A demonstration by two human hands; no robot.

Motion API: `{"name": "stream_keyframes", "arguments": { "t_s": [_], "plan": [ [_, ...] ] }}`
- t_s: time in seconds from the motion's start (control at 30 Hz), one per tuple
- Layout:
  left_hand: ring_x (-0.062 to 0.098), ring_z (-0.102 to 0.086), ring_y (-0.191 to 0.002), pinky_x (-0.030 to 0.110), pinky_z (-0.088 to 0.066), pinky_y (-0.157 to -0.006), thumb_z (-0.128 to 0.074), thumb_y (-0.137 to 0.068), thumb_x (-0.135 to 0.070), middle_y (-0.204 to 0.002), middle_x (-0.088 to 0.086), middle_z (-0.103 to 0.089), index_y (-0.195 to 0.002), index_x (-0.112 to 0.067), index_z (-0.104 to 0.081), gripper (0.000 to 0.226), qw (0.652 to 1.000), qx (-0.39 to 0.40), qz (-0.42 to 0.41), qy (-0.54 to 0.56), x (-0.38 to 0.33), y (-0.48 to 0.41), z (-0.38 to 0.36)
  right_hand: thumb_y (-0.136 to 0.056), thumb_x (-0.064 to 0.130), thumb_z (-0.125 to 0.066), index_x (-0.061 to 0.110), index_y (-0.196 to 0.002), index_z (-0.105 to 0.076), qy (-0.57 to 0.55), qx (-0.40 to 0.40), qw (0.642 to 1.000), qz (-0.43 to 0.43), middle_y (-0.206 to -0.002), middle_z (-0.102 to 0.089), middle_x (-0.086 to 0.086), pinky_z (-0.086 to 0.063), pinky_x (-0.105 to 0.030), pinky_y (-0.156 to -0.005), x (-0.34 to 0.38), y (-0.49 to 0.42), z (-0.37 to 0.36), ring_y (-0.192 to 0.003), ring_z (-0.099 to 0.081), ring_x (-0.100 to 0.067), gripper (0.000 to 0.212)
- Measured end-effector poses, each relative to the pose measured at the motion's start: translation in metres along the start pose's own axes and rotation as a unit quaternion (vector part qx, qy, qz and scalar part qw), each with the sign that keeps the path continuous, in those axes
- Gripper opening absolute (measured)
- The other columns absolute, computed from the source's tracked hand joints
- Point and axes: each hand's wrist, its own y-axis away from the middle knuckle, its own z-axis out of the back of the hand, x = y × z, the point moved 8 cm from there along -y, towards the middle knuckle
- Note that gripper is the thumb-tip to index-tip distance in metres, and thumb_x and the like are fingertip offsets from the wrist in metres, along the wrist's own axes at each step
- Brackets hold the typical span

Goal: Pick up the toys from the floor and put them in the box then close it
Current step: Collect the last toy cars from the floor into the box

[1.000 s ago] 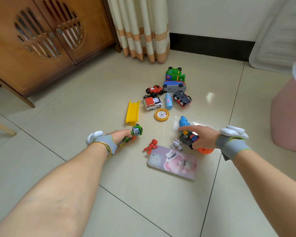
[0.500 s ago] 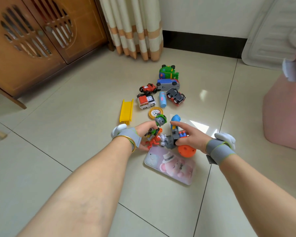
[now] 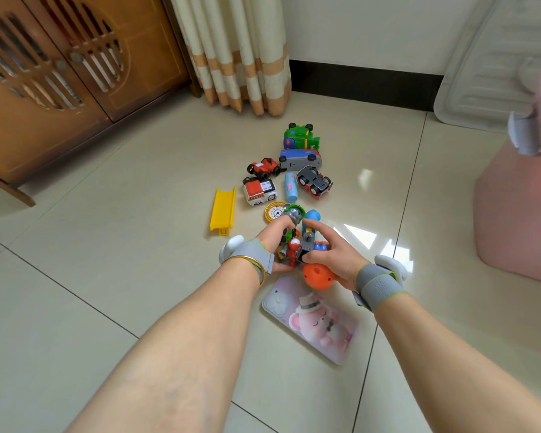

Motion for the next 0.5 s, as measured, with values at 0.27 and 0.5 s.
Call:
{"name": "stream_keyframes", "arguments": {
  "t_s": [0.27,0.5],
  "plan": [
    [0.016,-0.043,-0.060,0.026,-0.040,-0.066,-0.042,-0.087,-0.023,-0.063,0.001,-0.049,-0.066,-0.016,-0.047,0.023,0.996,0.009,-0.013,0.093,-0.007,-0.002,-0.008,-0.084,-0.010,-0.056,0.029,-0.132,-0.049,-0.040,-0.016,0.999,0.000,-0.092,-0.056,-0.006,-0.048,-0.028,-0.068,0.014,-0.004,0.014,-0.068,-0.052,-0.020,0.063],
    [0.023,-0.051,-0.074,0.039,-0.052,-0.075,-0.048,-0.086,-0.024,-0.077,0.009,-0.051,-0.081,-0.013,-0.052,0.012,0.986,0.005,-0.063,0.157,-0.033,0.011,-0.018,-0.087,-0.008,-0.053,0.032,-0.129,-0.049,-0.104,-0.044,0.993,0.038,-0.099,-0.058,-0.010,-0.052,-0.030,-0.064,0.046,0.001,0.028,-0.069,-0.055,-0.023,0.058]
  ]
}}
